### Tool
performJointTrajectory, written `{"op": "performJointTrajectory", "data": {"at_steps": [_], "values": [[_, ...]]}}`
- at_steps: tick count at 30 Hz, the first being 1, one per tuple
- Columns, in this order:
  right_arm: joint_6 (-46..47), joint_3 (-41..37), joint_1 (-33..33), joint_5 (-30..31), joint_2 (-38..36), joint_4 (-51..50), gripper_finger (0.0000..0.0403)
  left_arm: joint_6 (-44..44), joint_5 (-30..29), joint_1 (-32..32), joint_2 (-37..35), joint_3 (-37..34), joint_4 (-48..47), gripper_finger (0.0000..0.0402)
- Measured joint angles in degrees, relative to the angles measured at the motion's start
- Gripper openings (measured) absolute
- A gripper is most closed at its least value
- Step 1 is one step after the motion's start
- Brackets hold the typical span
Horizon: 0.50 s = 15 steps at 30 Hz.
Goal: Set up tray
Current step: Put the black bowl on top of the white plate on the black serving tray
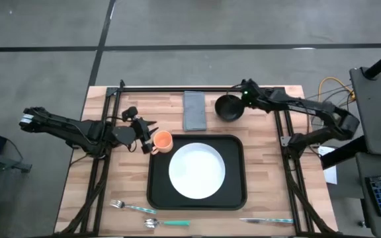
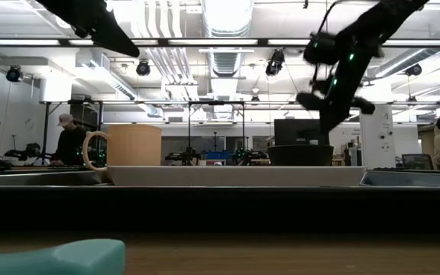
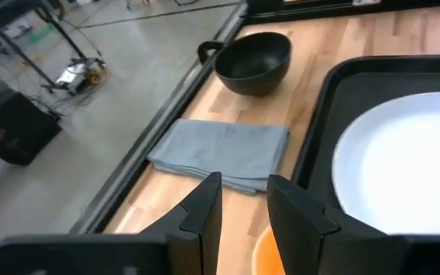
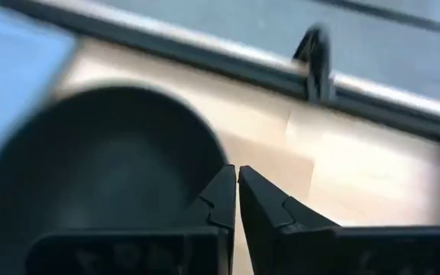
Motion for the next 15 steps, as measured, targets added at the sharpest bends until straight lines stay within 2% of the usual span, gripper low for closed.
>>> {"op": "performJointTrajectory", "data": {"at_steps": [4, 8, 11, 15], "values": [[-0.3, 0.1, 0.0, 0.2, -5.7, -1.2, 0.0008, -2.0, 0.7, 0.0, 0.0, 0.0, 0.0, 0.0087], [-3.9, -0.3, 0.0, -1.4, -7.2, -1.2, 0.0015, -2.6, 1.2, 0.0, 0.1, 0.0, -0.2, 0.0087], [-4.1, -0.5, 0.0, -2.8, -6.9, -0.3, 0.0045, -2.6, 1.3, 0.0, 0.5, 0.0, -0.2, 0.0087], [-4.0, -1.1, -0.5, -2.9, -2.9, -0.6, 0.0111, -2.6, 1.3, 0.0, 0.4, 0.0, -0.2, 0.0087]]}}
